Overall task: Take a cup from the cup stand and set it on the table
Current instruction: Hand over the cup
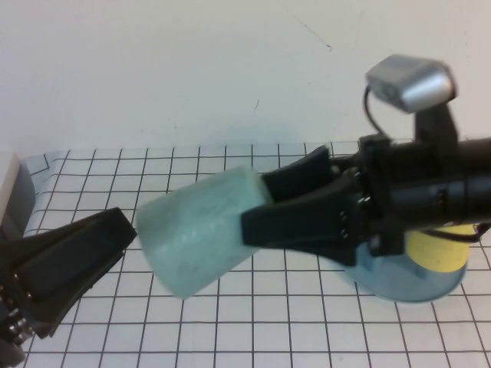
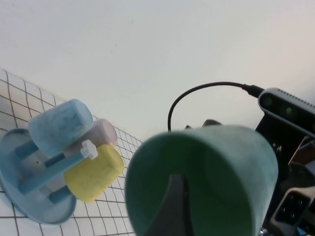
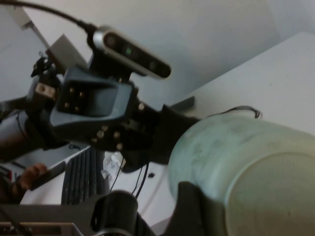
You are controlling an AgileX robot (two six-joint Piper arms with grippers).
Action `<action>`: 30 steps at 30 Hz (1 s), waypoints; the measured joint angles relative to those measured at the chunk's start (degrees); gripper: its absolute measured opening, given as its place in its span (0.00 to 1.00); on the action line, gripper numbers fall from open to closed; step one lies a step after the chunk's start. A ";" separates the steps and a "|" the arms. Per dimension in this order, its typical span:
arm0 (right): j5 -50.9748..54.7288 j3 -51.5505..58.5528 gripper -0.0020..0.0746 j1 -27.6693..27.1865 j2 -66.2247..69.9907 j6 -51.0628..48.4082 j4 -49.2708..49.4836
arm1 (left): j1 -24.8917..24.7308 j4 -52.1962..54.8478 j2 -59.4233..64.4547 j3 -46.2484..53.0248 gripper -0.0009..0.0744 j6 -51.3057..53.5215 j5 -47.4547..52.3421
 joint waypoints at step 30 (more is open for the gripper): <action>-3.48 -4.27 0.75 9.83 3.54 -3.43 0.35 | 0.00 -1.07 0.24 -0.25 0.13 -0.16 5.23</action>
